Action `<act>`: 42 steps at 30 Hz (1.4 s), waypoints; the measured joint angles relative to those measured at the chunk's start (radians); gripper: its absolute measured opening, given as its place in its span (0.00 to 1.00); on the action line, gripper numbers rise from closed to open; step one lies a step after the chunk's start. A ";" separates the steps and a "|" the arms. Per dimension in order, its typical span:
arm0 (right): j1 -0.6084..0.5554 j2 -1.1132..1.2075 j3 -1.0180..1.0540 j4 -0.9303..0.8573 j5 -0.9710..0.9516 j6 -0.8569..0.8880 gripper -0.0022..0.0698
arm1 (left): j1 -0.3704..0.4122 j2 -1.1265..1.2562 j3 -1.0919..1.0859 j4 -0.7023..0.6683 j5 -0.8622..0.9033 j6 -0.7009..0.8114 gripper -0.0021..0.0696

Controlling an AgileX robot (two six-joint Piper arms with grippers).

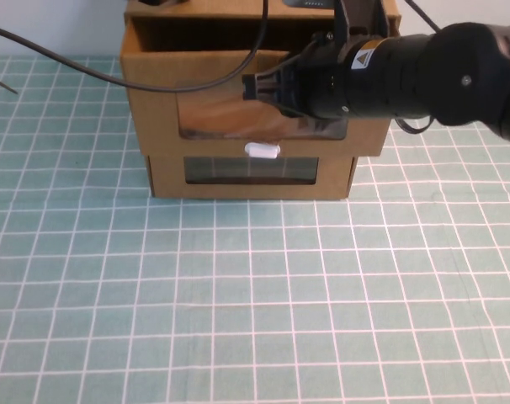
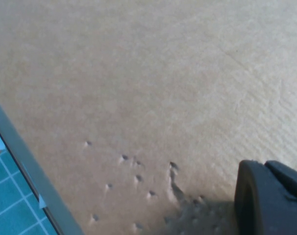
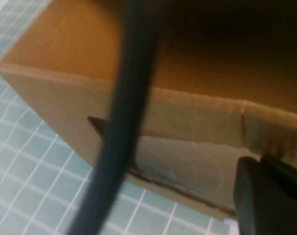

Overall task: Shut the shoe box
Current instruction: Close the shoe box with your right arm

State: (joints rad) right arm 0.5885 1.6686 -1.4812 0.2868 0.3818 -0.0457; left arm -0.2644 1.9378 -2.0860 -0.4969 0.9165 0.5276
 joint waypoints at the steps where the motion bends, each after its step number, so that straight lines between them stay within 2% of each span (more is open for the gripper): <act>1: -0.004 0.005 -0.002 0.000 -0.013 0.000 0.01 | 0.000 0.000 0.000 0.000 0.000 0.000 0.02; 17: -0.037 0.141 -0.149 0.003 -0.115 -0.002 0.01 | 0.000 0.000 0.000 0.000 0.002 -0.002 0.02; 29: -0.047 0.223 -0.246 0.018 -0.107 -0.002 0.01 | 0.000 0.000 0.000 0.000 0.002 -0.002 0.02; 36: -0.058 0.178 -0.246 0.021 0.059 -0.018 0.01 | 0.000 -0.002 -0.021 0.004 0.036 -0.002 0.02; 42: -0.058 0.012 -0.246 -0.031 0.247 -0.022 0.01 | 0.000 -0.057 -0.032 0.058 0.068 0.002 0.02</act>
State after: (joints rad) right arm 0.5309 1.6803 -1.7269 0.2554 0.6289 -0.0676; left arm -0.2644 1.8805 -2.1178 -0.4386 0.9847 0.5297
